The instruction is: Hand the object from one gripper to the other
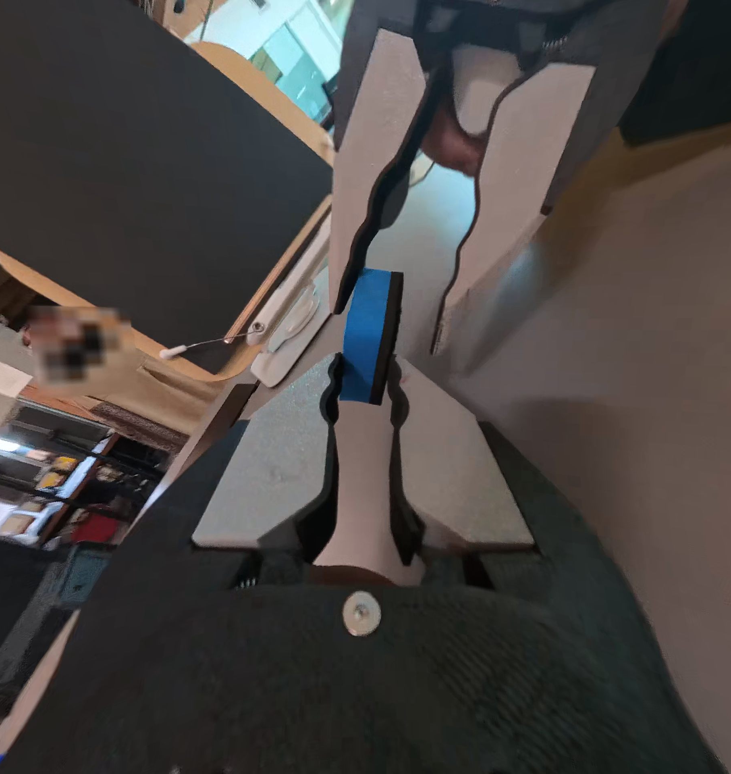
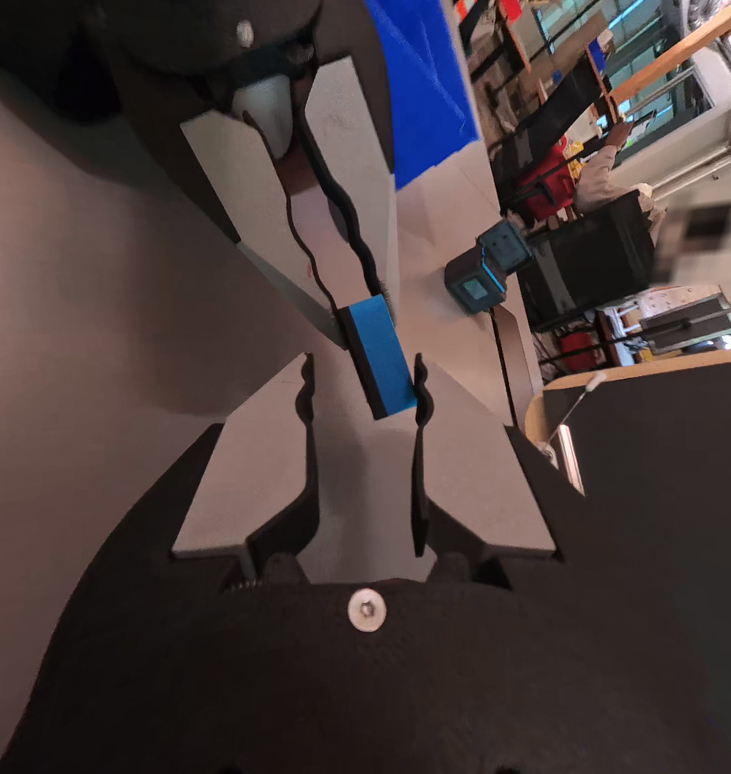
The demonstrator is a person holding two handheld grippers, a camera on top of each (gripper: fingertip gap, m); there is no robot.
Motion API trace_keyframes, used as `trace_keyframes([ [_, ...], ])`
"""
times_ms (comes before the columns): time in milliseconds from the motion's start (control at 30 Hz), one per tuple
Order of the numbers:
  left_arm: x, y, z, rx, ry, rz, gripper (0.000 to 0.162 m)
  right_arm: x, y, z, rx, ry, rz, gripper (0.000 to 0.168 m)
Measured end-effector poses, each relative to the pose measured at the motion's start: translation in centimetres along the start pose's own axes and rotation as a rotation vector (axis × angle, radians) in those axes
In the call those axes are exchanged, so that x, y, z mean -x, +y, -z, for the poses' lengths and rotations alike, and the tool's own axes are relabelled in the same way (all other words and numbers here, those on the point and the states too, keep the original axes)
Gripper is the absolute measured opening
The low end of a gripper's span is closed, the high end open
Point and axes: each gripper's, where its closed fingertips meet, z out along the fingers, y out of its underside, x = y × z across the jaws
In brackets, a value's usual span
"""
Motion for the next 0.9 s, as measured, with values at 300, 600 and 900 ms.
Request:
trace_keyframes([
  [300, 3.2, -6.0, 4.1, -0.432, 0.058, 0.356, 0.018, -2.1, -1.4, 3.1, -0.236, -0.074, -0.331, 0.046],
  [600, 1.8, -7.3, 4.6, -0.507, 0.157, 0.38, 0.019, -2.7, -5.7, 5.9, -0.531, -0.152, -0.433, 0.021],
  [900, 2.1, -5.0, 2.9, -0.354, 0.044, 0.342, 0.035, -3.5, -4.5, 5.8, -0.448, -0.046, -0.342, 0.018],
])
